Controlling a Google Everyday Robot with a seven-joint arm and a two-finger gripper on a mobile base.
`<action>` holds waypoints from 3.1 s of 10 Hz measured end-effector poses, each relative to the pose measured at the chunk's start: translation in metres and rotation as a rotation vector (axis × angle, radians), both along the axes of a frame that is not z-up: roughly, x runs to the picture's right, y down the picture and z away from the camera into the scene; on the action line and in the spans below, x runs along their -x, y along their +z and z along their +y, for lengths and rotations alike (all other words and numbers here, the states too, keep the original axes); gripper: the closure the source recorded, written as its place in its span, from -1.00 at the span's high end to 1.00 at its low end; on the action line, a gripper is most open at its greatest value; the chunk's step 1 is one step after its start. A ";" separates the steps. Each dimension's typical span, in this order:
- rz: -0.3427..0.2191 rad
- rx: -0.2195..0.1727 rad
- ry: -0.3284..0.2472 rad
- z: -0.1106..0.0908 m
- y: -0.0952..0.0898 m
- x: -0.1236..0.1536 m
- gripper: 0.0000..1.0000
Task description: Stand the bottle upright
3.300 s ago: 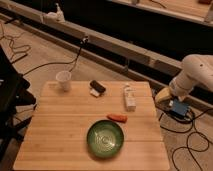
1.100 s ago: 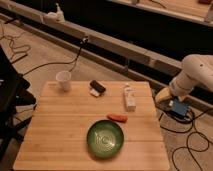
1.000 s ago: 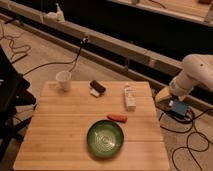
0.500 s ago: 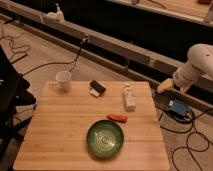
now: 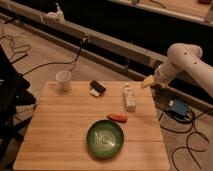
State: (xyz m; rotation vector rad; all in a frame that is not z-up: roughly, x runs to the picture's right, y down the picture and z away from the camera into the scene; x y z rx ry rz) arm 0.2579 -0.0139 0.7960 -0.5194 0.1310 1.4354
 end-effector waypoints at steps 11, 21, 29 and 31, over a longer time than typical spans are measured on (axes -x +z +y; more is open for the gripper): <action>-0.032 -0.099 0.064 -0.020 0.025 0.075 0.60; 0.002 -0.145 0.001 -0.036 0.093 0.140 0.60; 0.064 -0.111 0.030 -0.032 0.121 0.120 0.60; 0.126 -0.123 0.040 -0.039 0.128 0.097 0.60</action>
